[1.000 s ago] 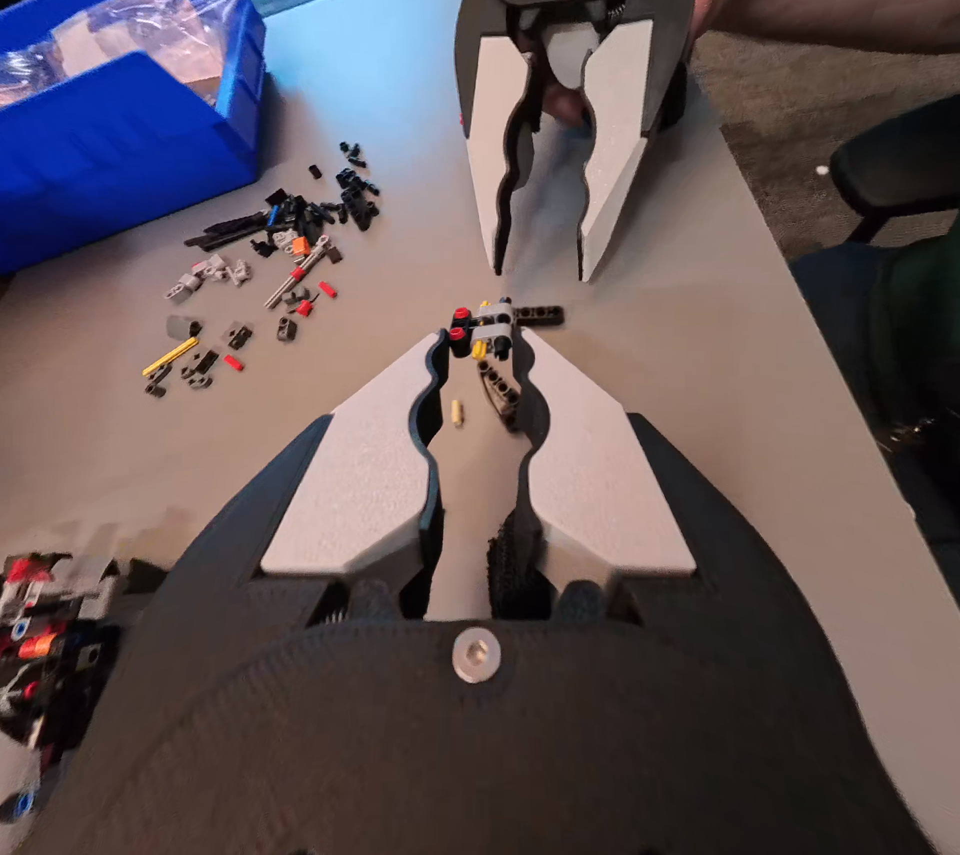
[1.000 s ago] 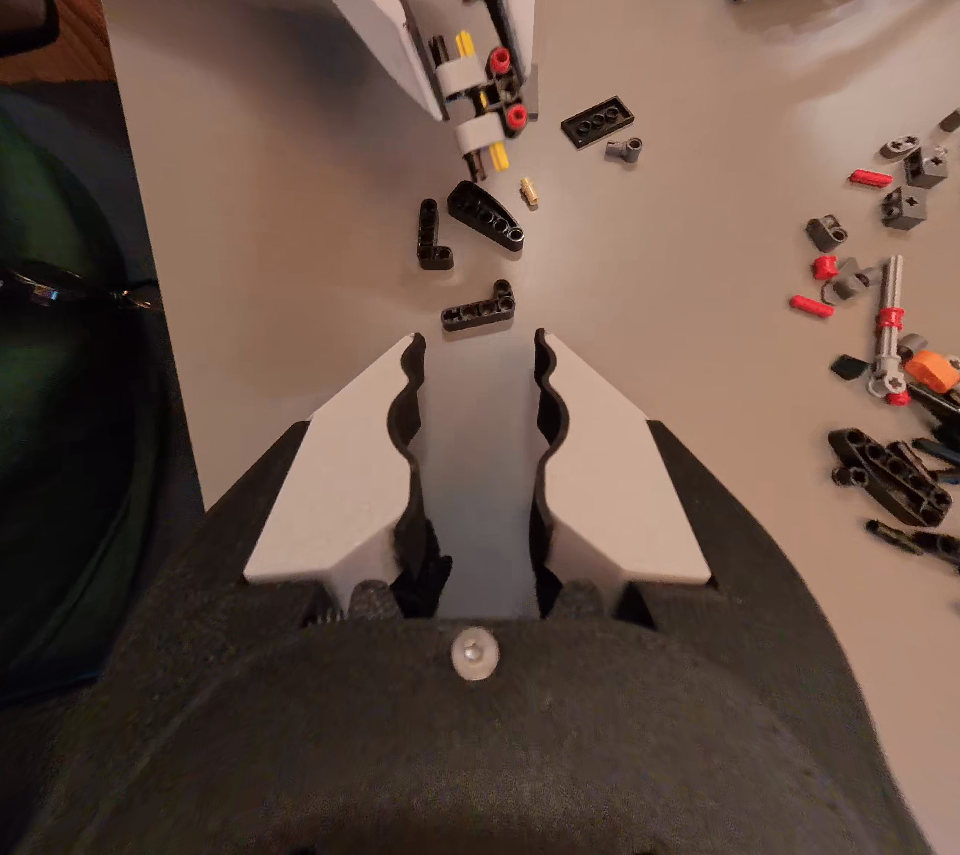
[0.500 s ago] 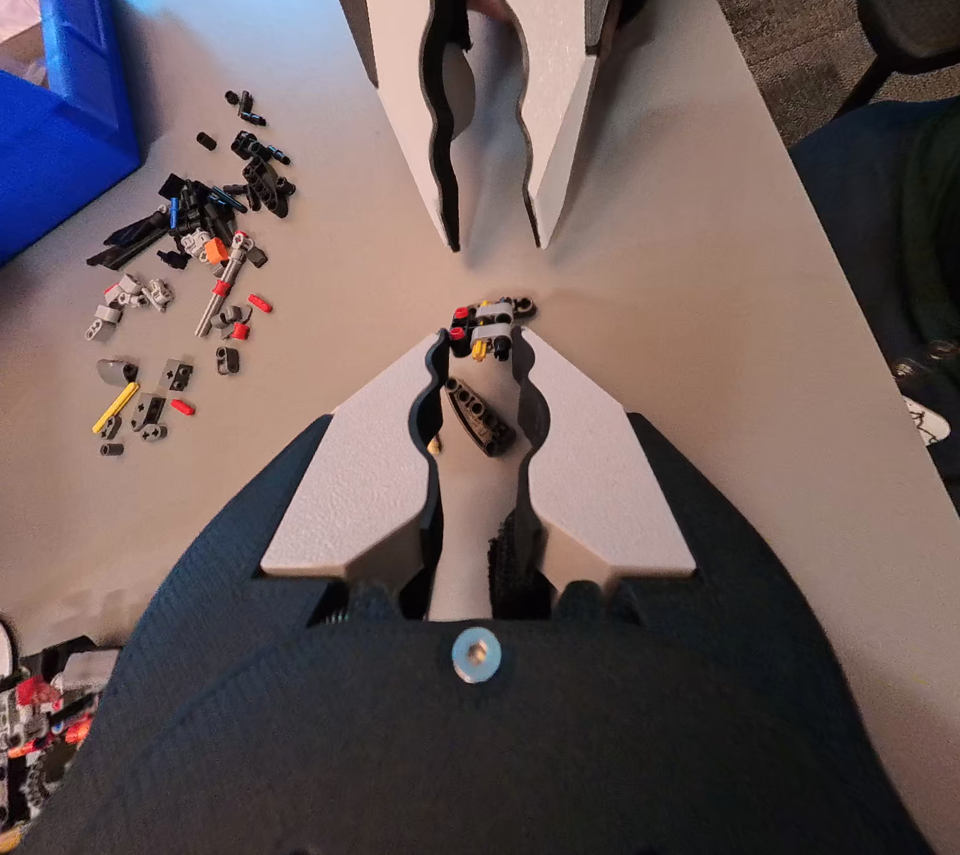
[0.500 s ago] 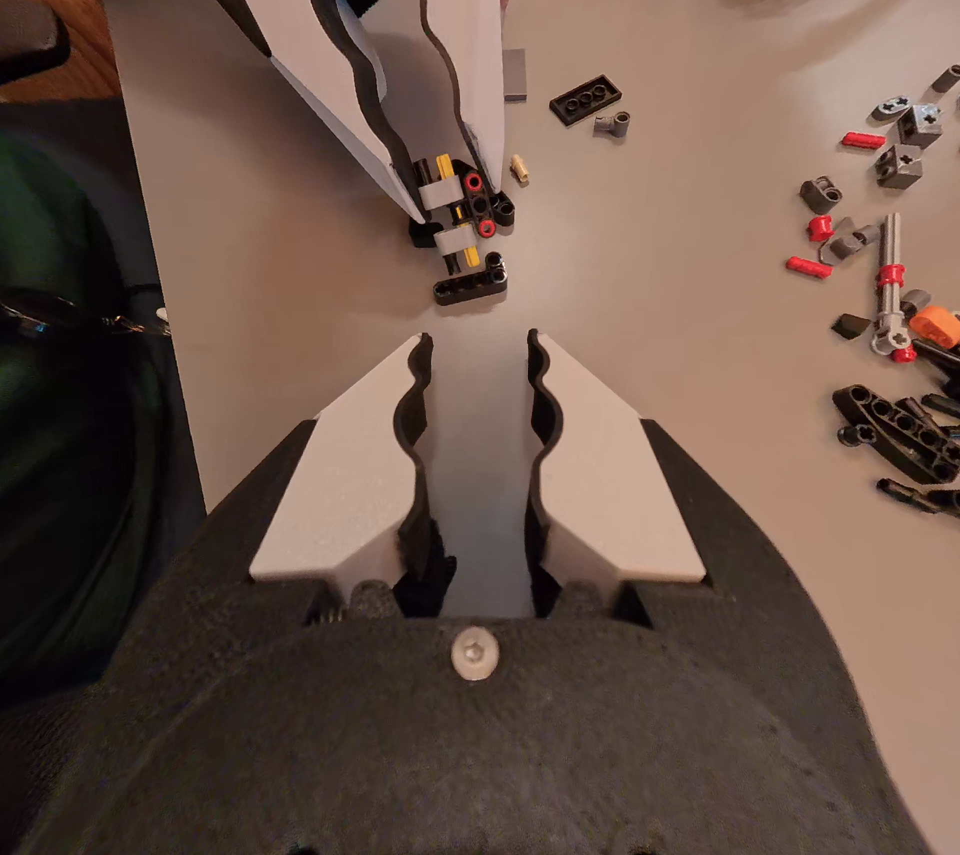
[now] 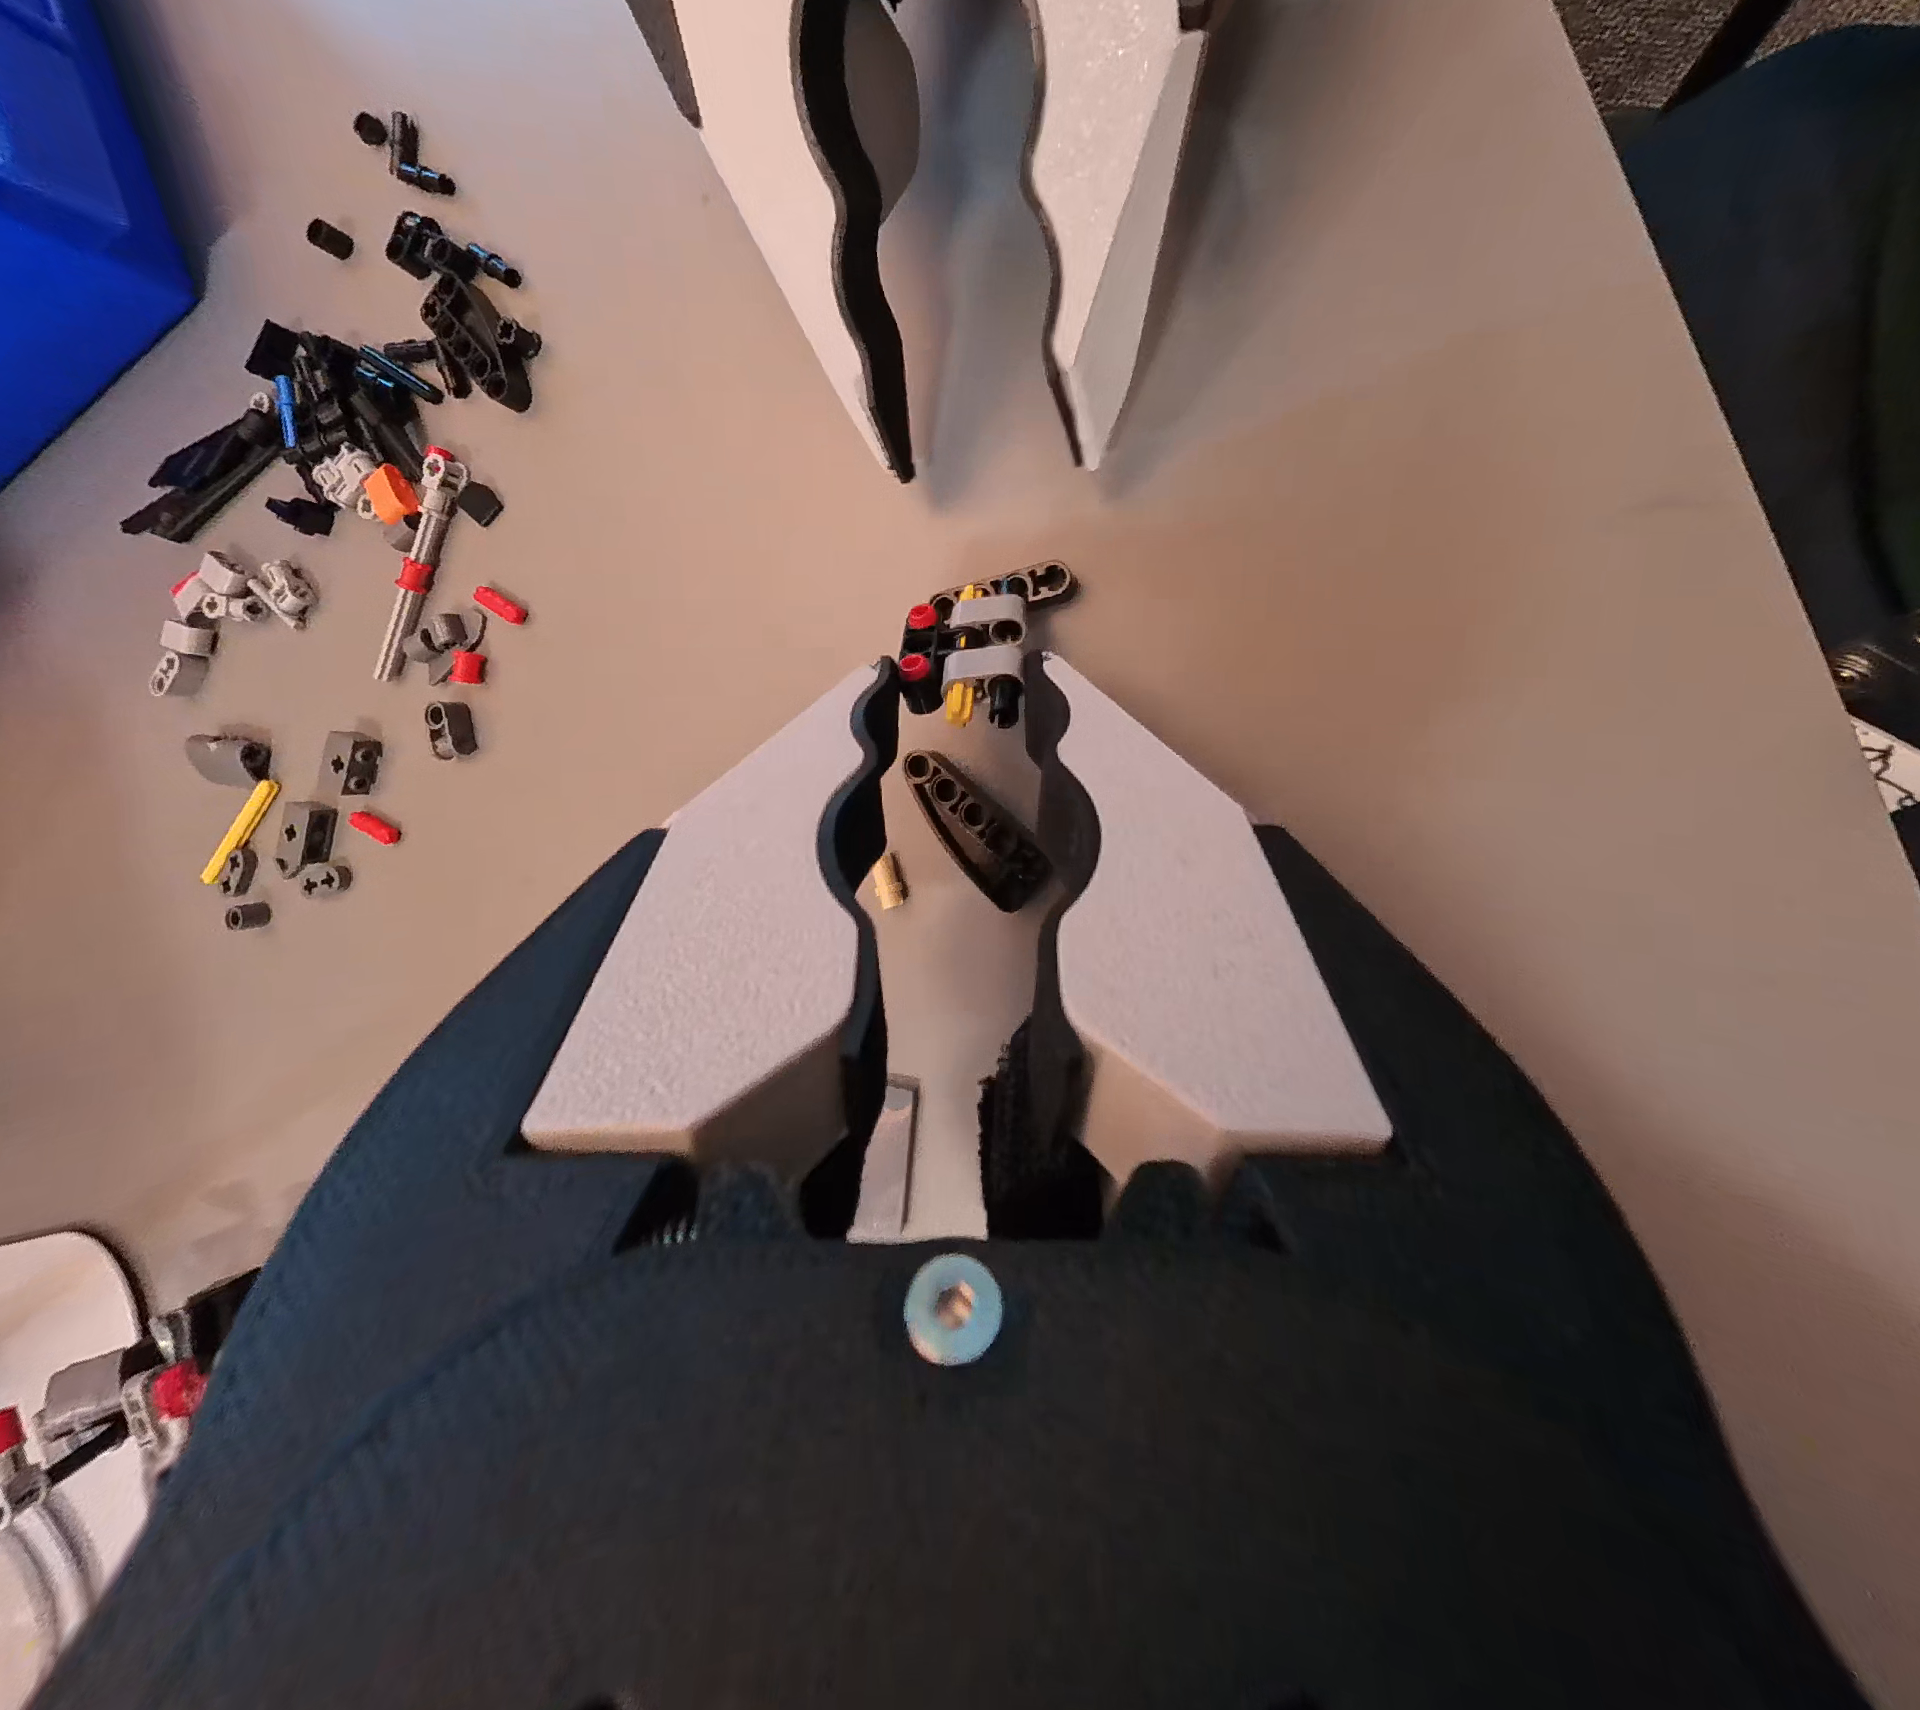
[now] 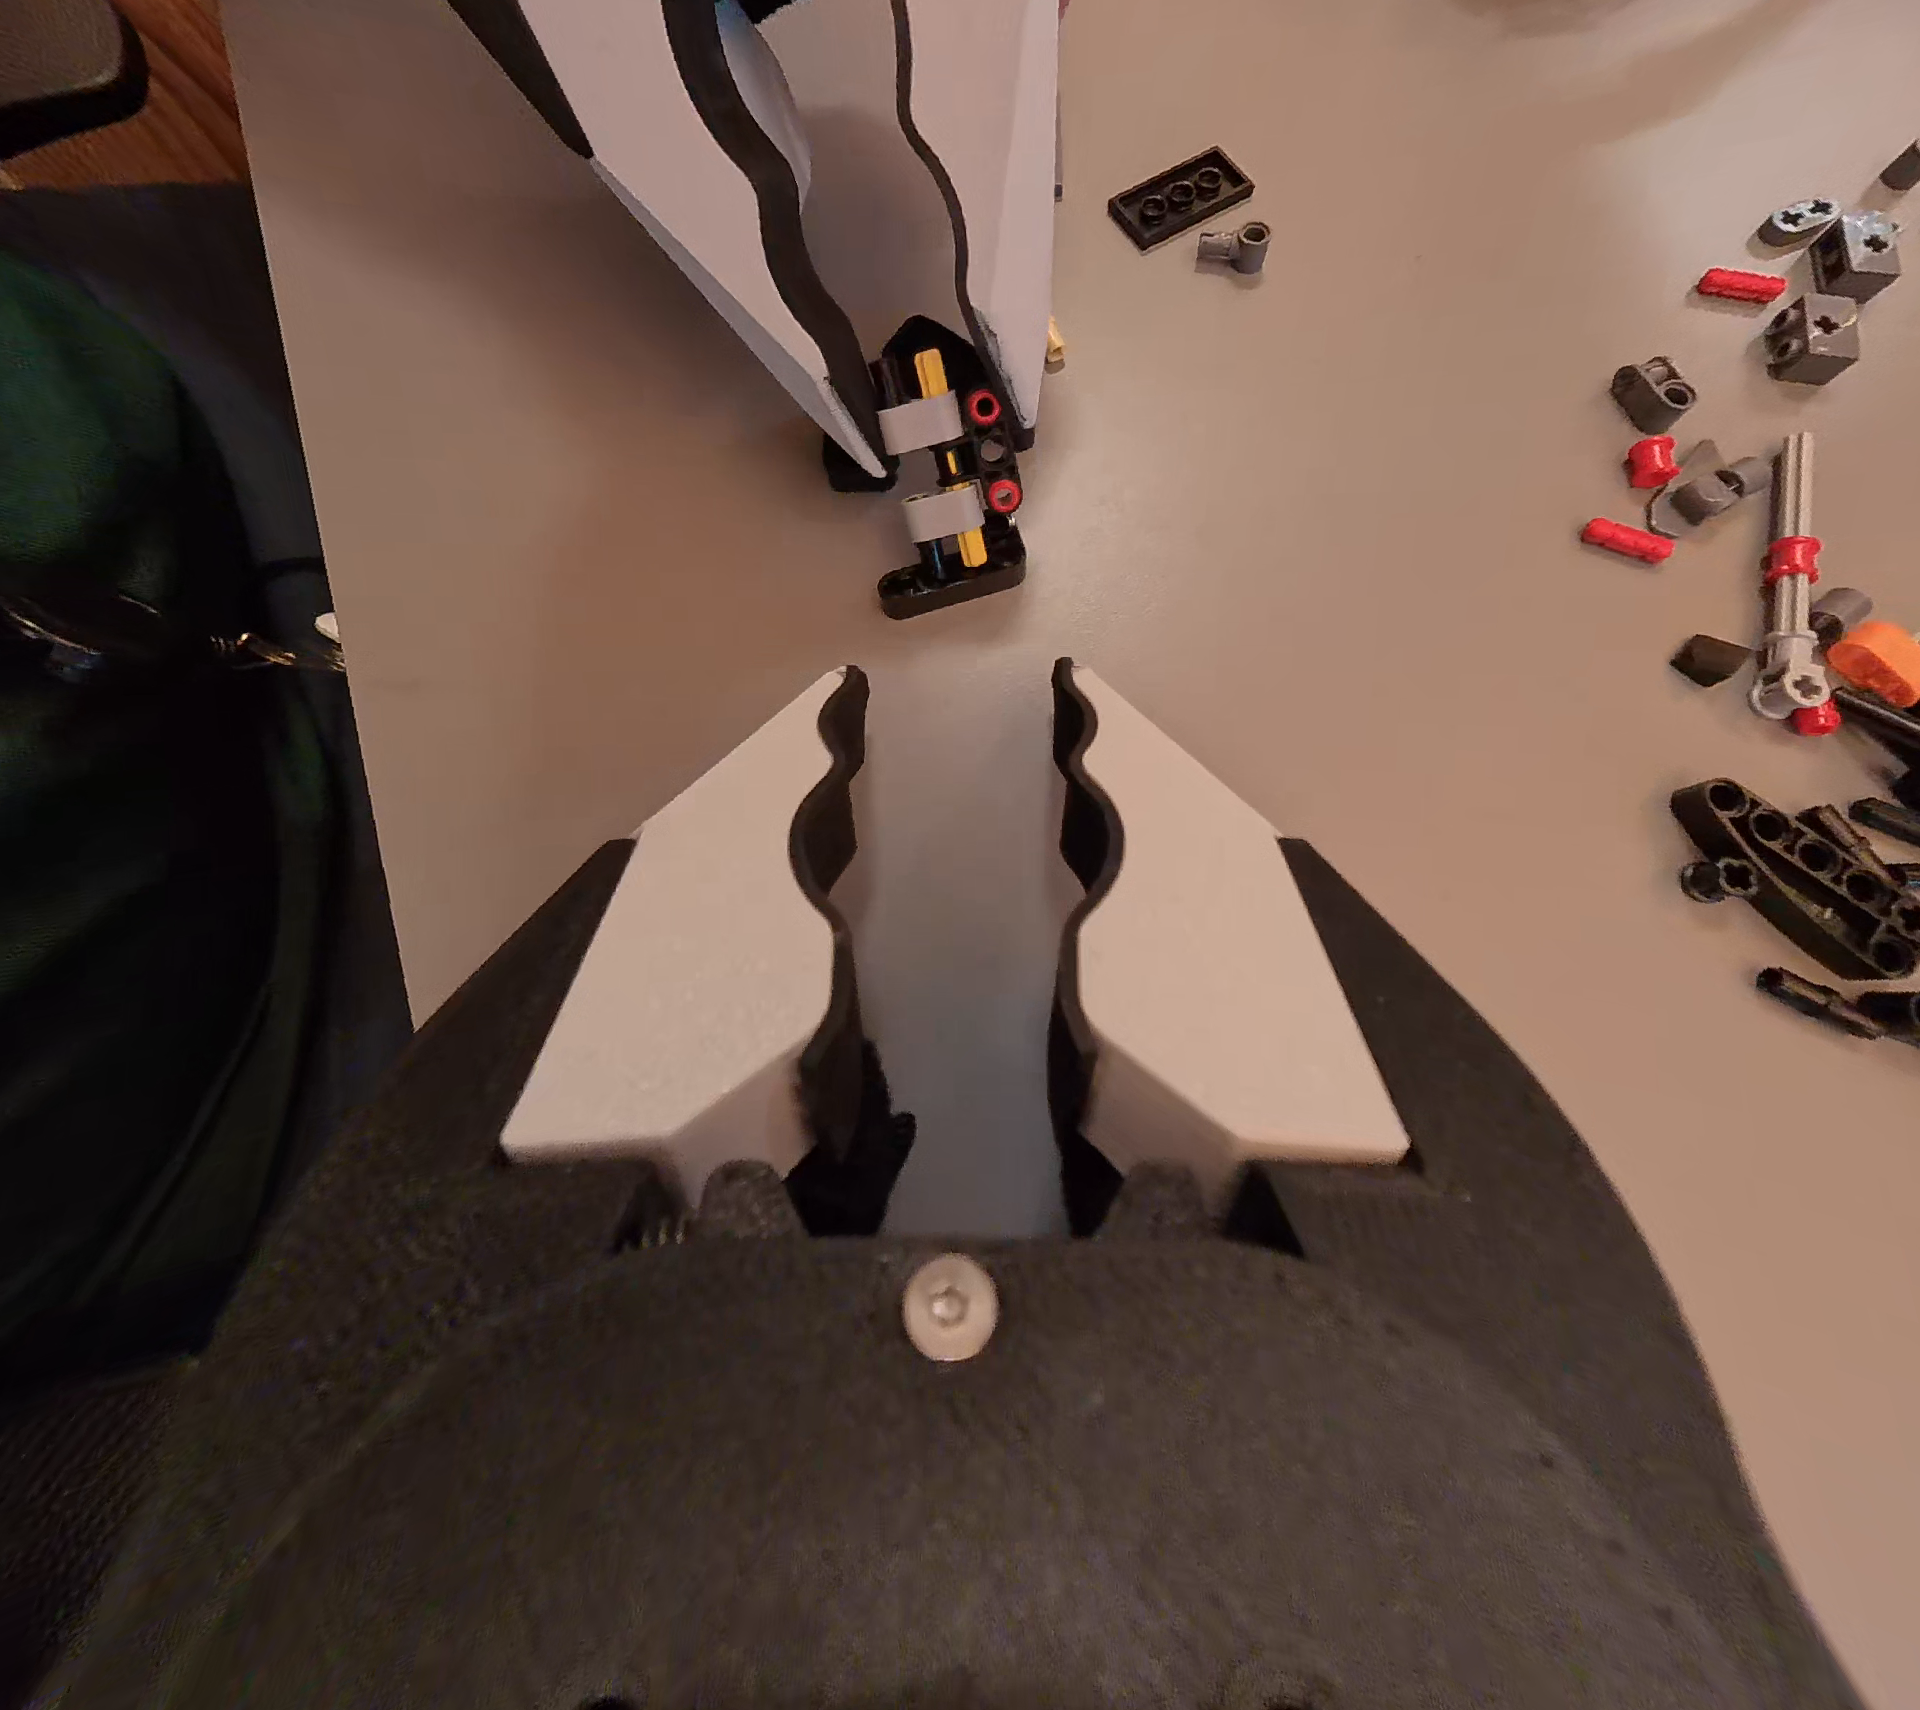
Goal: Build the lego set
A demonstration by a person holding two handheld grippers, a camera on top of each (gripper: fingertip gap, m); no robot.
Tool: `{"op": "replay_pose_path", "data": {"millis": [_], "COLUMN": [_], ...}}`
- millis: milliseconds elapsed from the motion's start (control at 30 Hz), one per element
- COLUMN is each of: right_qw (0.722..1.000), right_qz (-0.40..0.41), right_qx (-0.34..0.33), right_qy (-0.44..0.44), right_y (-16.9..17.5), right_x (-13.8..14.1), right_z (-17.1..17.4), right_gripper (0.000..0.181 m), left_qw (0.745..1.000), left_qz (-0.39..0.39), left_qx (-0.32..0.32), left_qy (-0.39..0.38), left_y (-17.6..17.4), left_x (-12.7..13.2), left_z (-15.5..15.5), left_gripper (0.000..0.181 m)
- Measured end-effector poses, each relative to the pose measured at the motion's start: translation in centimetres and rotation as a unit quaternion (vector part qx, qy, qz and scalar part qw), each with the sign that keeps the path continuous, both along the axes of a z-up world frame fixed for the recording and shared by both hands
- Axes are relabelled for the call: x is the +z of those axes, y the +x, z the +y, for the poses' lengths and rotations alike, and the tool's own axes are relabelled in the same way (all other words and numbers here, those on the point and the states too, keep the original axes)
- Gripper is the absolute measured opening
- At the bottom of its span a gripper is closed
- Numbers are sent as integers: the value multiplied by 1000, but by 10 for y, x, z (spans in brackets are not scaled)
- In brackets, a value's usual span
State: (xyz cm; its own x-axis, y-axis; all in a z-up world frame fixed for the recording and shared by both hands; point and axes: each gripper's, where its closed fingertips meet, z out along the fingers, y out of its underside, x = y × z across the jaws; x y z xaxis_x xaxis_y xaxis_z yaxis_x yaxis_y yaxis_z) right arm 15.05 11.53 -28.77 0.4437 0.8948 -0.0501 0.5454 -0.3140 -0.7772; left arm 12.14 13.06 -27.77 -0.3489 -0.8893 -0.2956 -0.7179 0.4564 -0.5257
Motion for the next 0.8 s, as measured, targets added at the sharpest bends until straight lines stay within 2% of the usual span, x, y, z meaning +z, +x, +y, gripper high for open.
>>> {"op": "replay_pose_path", "data": {"millis": [200,300,400,567,800], "right_qw": [998,997,986,961,948], "right_qz": [35,-22,-85,-127,-152], "right_qx": [2,-6,-28,-74,-77], "right_qy": [51,77,141,233,268], "right_y": [-14,-18,-16,-19,-18], "right_x": [29,24,22,32,35], "right_z": [4,8,15,24,25], "right_gripper": [25,32,26,17,10], "left_qw": [1000,999,995,985,960], "left_qz": [-11,-22,-33,-42,-53], "left_qx": [8,29,53,98,135], "left_qy": [-18,-36,-80,-139,-238], "left_y": [4,7,10,13,14], "left_x": [9,14,19,24,27], "left_z": [-2,1,1,6,7], "left_gripper": [22,22,22,22,22]}}
